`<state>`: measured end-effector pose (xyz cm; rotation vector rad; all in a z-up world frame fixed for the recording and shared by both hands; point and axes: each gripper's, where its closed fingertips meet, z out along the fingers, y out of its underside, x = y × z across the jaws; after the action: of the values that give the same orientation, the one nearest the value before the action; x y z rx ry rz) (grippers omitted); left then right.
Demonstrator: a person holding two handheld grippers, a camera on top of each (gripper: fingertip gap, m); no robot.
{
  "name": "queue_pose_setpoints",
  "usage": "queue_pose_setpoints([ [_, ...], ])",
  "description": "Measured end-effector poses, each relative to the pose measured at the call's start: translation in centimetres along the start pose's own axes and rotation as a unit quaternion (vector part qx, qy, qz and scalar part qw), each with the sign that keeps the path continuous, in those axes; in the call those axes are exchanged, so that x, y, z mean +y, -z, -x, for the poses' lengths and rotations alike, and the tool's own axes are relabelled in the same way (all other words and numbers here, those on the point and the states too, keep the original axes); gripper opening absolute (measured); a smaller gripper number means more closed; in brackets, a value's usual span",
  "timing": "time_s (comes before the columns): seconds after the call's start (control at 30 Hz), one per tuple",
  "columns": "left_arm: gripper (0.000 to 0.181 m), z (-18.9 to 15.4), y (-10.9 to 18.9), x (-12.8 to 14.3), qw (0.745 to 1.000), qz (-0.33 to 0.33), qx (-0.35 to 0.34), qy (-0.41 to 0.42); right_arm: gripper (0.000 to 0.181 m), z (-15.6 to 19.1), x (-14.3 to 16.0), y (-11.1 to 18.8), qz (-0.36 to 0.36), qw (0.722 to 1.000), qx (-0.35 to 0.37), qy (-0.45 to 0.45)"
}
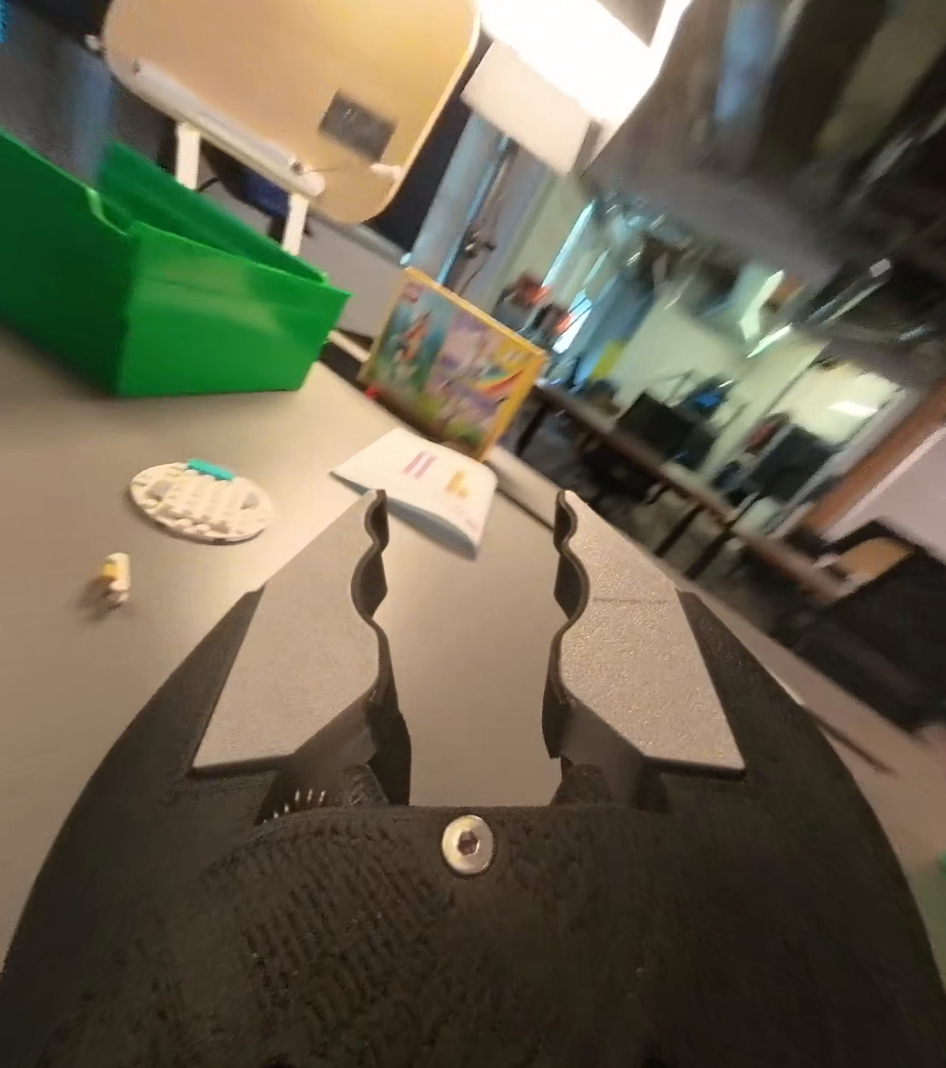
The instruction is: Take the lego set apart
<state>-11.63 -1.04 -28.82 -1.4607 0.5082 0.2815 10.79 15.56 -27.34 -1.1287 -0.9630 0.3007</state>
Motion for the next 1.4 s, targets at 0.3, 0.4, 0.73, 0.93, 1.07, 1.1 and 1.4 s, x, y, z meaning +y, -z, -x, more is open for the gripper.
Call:
queue_pose_setpoints([
  [0.3,0.041,2.1,1.0,-0.7,0.998,-0.031,-0.054,0.026,0.056,-2.1,-0.1,0.8,-0.009,0.995,0.090,0.041],
  [0.4,0.044,2.8,1.5,-0.7,0.996,-0.035,-0.075,0.030,0.056,-2.1,-0.4,1.0,-0.014,0.994,0.099,0.048],
  [0.73,0.055,5.5,2.7,-0.2,0.987,-0.031,-0.155,0.032,0.060,0.1,-1.8,2.5,-0.014,0.991,0.099,0.088],
  [0.93,0.082,5.3,2.5,-0.3,0.986,-0.021,-0.164,-0.004,0.086,1.6,-2.2,3.1,-0.006,0.991,0.092,0.096],
  [1.07,0.119,4.3,1.3,0.4,0.987,0.008,-0.151,-0.048,0.100,1.3,-2.3,3.4,-0.005,0.991,0.104,0.085],
  [1.1,0.126,4.0,0.9,0.7,0.987,0.018,-0.146,-0.062,0.102,1.3,-2.3,3.3,-0.003,0.991,0.105,0.083],
  [1.4,0.150,4.6,0.6,1.5,0.982,0.046,-0.169,-0.076,0.111,3.2,-1.1,2.1,0.030,0.990,0.064,0.121],
])
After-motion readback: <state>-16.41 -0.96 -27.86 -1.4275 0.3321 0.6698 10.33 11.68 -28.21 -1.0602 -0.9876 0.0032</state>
